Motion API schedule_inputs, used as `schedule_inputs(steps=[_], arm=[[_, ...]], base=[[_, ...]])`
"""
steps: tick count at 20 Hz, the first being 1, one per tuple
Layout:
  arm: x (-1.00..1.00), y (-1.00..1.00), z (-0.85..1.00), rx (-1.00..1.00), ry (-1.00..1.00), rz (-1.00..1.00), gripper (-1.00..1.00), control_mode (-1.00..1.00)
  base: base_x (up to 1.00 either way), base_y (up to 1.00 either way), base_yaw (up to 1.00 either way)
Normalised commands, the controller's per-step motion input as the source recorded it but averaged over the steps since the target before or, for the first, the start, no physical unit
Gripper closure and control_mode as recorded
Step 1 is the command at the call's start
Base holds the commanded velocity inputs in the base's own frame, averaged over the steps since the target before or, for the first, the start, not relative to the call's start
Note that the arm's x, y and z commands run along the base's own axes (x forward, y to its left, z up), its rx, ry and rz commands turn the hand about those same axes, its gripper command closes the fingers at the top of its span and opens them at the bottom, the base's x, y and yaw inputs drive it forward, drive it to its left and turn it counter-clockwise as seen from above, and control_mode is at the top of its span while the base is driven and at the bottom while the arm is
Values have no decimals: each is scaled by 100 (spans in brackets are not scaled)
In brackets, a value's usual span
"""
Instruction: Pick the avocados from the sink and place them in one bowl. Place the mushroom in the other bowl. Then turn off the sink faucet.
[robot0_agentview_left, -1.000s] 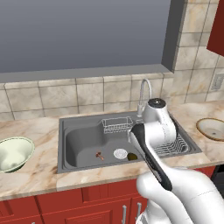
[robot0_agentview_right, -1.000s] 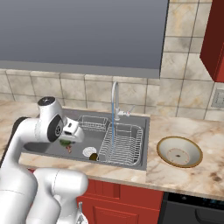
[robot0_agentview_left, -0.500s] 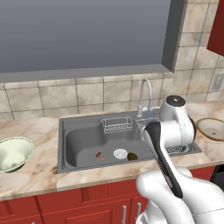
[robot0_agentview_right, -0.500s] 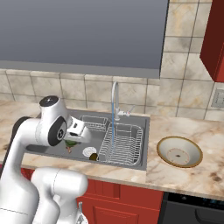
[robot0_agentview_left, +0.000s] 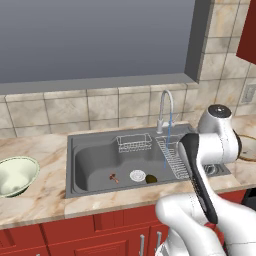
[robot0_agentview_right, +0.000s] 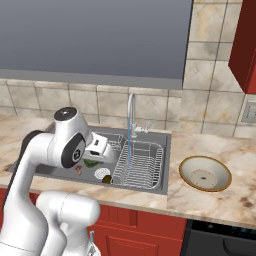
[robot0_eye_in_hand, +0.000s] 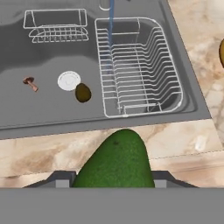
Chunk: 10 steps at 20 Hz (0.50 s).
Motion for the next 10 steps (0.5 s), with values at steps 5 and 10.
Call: schedule_inputs(steps=[5, 10], arm=[[0, -42, 2, 0, -5, 0, 100, -100], [0, -47, 0, -2, -5, 0, 100, -100]], base=[[0, 0, 0], [0, 0, 0]])
